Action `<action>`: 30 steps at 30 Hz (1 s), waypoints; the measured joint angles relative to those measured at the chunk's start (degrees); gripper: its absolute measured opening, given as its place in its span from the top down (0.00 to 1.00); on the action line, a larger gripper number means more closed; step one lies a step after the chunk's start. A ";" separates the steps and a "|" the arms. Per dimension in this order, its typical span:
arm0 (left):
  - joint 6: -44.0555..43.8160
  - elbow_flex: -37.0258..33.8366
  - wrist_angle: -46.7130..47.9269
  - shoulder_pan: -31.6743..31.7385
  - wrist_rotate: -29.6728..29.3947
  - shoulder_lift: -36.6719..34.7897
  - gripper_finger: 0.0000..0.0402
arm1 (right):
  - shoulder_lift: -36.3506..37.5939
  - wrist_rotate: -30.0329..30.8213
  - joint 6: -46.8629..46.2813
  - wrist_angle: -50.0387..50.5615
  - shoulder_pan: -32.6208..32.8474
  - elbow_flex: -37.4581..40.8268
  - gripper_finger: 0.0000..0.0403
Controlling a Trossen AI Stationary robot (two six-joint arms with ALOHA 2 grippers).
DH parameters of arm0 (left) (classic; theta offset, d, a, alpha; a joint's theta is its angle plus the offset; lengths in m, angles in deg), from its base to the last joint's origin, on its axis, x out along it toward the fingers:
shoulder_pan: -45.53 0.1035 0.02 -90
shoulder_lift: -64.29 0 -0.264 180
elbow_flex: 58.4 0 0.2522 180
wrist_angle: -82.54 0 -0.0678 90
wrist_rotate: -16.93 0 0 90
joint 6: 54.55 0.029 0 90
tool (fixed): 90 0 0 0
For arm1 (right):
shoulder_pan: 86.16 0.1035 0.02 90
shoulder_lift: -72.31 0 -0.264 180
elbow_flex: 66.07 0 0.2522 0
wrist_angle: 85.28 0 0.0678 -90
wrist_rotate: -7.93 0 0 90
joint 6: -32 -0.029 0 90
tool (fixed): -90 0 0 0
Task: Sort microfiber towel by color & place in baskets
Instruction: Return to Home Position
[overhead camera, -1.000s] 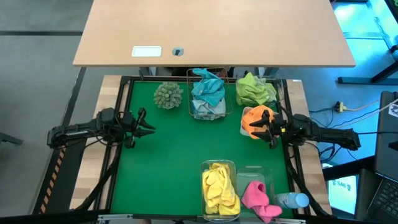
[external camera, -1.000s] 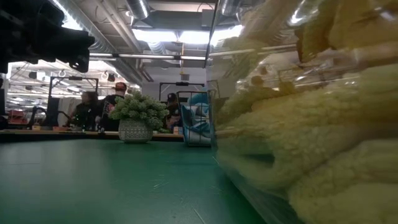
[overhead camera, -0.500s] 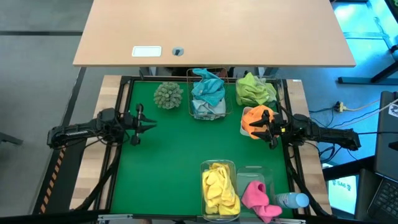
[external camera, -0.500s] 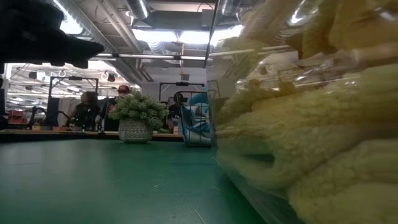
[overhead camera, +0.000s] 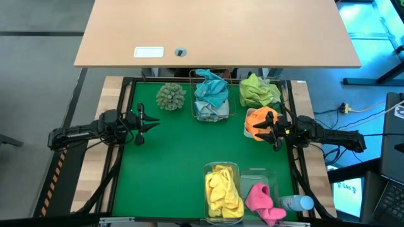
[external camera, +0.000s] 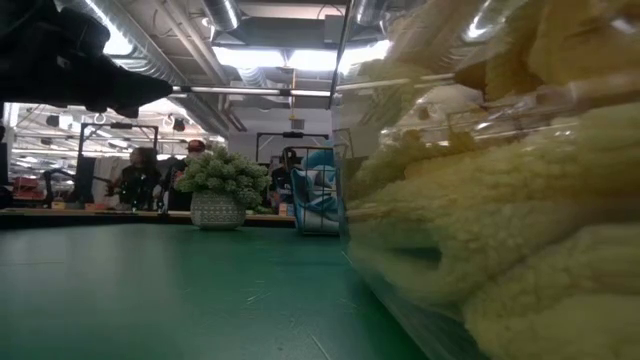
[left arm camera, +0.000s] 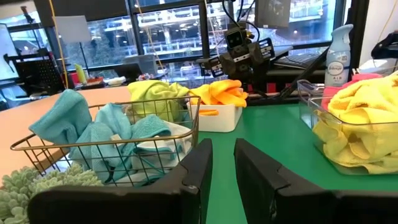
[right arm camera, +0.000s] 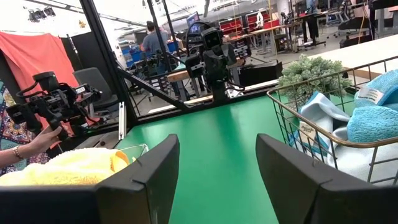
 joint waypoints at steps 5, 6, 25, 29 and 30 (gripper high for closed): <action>-0.02 0.00 0.02 0.00 -0.01 0.00 0.84 | 0.00 0.00 0.00 0.03 0.00 0.00 0.48; 0.00 0.00 0.02 0.00 0.00 0.00 0.84 | 0.00 0.00 0.00 0.03 0.00 0.00 0.48; 0.04 0.00 0.09 0.00 0.00 0.00 0.84 | 0.00 0.59 0.00 0.16 -0.15 0.00 0.48; 0.07 0.00 0.09 0.00 0.00 0.00 0.84 | 0.00 0.61 0.00 0.16 -0.15 0.00 0.48; 0.07 0.00 0.09 0.00 0.00 0.00 0.84 | 0.00 0.60 0.00 0.16 -0.15 0.00 0.48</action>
